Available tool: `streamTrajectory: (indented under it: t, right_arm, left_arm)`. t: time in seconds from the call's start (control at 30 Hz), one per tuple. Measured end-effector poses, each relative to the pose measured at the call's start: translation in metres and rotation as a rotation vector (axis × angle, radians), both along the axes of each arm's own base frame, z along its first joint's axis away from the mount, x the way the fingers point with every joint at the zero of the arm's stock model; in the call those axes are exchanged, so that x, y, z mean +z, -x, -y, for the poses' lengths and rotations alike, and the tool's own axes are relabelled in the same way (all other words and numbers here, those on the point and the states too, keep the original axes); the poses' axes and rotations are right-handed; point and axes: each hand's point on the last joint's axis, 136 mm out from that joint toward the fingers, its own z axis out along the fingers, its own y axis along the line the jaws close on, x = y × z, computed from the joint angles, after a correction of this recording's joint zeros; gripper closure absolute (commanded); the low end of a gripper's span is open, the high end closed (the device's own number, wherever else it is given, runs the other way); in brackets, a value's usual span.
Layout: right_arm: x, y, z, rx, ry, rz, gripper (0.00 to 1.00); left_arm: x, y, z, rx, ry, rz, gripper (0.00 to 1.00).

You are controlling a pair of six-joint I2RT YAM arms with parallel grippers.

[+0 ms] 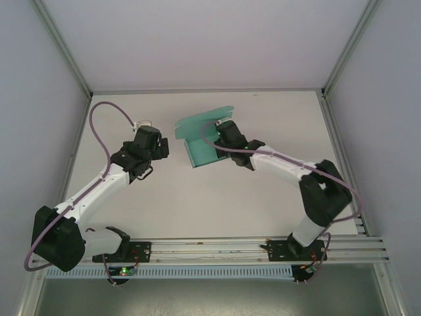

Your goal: Assemble paper box

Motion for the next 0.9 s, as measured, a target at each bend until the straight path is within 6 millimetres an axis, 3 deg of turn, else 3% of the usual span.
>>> streamTrajectory:
  t: [0.17, 0.3, 0.6, 0.9]
  right_arm:
    - [-0.060, 0.007, 0.018, -0.145, 0.083, -0.161, 0.94]
    - [-0.088, 0.015, 0.029, -0.250, 0.101, -0.227, 0.84]
    - [-0.094, 0.024, 0.035, -0.348, 0.053, -0.257, 0.62]
    - [-0.043, 0.019, 0.026, -0.330, -0.049, -0.163, 0.47]
  left_arm:
    - [-0.003, 0.001, 0.002, -0.010, 0.007, -0.008, 0.00]
    - [-0.009, 0.002, 0.006, -0.026, 0.016, -0.027, 0.00]
    - [-0.019, 0.001, 0.015, -0.062, 0.043, -0.062, 0.00]
    - [-0.018, 0.000, 0.025, -0.098, 0.081, -0.060, 0.00]
